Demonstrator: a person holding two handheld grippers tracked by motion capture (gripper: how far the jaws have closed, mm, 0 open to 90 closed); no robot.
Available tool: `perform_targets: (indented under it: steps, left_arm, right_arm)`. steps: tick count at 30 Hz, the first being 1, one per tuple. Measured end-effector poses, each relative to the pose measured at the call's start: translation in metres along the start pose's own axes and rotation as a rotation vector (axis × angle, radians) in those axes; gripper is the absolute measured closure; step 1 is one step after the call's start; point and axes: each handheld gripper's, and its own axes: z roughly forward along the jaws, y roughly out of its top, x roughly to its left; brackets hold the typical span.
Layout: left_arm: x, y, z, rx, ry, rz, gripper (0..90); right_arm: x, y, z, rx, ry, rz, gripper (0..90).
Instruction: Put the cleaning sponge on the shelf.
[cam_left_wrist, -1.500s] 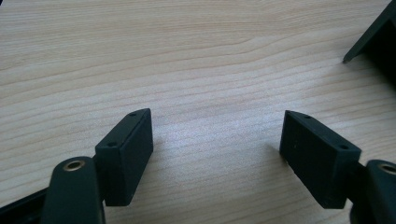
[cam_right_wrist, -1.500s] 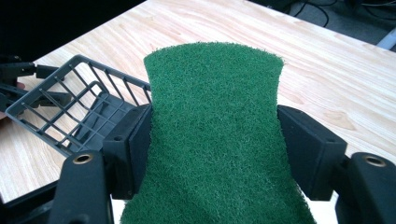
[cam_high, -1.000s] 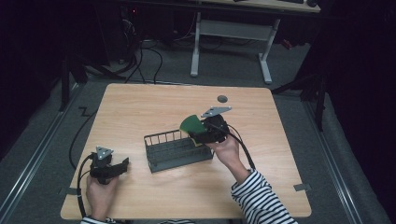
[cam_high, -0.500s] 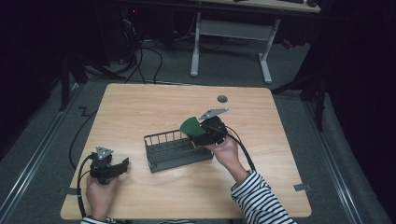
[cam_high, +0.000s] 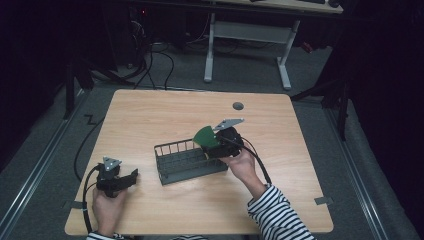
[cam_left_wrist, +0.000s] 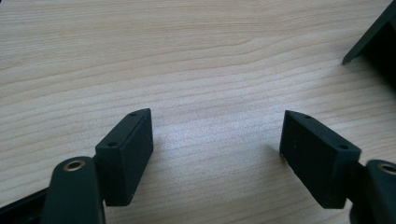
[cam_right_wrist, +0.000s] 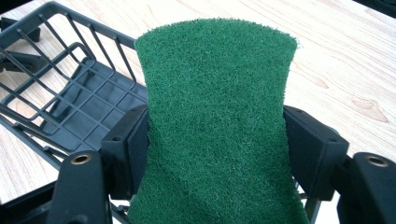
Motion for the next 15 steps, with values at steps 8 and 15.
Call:
perform_targets:
  steps: [8,15]
  left_arm:
    - [0.0002,0.0,0.0001,-0.002,-0.002,-0.003,26.4]
    - [0.0002,0.0,0.0001,-0.002,-0.002,-0.003,26.4]
  right_arm:
    - [0.0008,-0.0026,0.0055,0.032,0.0,0.007,30.2]
    - [0.0011,-0.003,0.0053,0.052,0.007,0.009,30.2]
